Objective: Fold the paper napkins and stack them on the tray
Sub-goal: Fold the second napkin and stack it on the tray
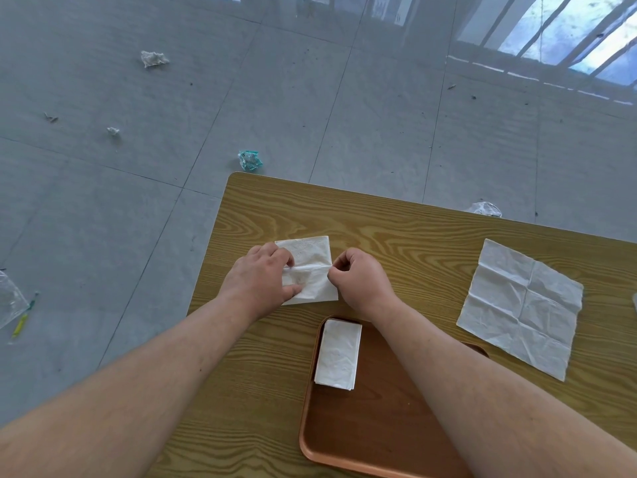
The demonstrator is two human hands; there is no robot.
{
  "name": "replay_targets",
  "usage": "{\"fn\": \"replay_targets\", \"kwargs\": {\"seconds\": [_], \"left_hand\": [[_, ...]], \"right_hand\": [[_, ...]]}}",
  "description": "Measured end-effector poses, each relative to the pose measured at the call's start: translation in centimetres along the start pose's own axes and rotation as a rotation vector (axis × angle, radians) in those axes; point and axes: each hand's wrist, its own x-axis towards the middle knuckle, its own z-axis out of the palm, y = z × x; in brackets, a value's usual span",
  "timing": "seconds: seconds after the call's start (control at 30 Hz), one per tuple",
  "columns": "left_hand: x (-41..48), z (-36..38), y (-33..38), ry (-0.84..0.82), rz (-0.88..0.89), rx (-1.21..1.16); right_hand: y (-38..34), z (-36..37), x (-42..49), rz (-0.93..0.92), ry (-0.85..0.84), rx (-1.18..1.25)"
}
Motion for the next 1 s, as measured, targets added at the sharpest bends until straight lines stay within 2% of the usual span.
{"fn": "replay_targets", "kwargs": {"seconds": [0.13,0.2,0.3,0.37,0.47,0.57,0.67,0.73,0.8,0.9,1.0], "left_hand": [[0.0,0.2,-0.1,0.011,0.001,-0.006],[0.0,0.3,-0.1,0.02,0.004,-0.009],[-0.1,0.5,-0.2,0.033,0.011,-0.005],[-0.1,0.6,-0.3,0.038,0.011,-0.01],[-0.2,0.7,-0.3,0.043,0.011,-0.009],[-0.3,0.7,-0.2,0.043,0.017,-0.002],[-0.9,0.7,-0.1,0.083,0.034,0.012],[-2.0,0.9,0.1,0.185,0.096,0.048],[-3.6,1.6,0.4,0.238,0.233,0.092],[-6.1,3.6,0.6,0.219,0.406,0.109],[-7.5,4.6,0.0,0.184,0.368,0.095]], "right_hand": [[-0.2,0.2,0.2,-0.022,0.017,-0.125],[0.0,0.1,0.2,-0.092,0.064,-0.249],[0.8,-0.4,-0.6,-0.463,0.159,-0.501],[1.6,-0.6,-1.4,-0.715,0.113,-0.668],[2.4,-0.1,-2.5,-0.868,-0.01,-0.814],[2.6,1.0,-3.4,-0.861,-0.089,-0.872],[2.6,1.8,-4.1,-0.792,-0.098,-0.883],[2.6,2.1,-4.3,-0.762,-0.097,-0.876],[2.5,2.2,-4.3,-0.748,-0.107,-0.868],[2.6,2.2,-4.3,-0.749,-0.103,-0.868],[2.9,2.0,-4.5,-0.765,-0.086,-0.87]]}}
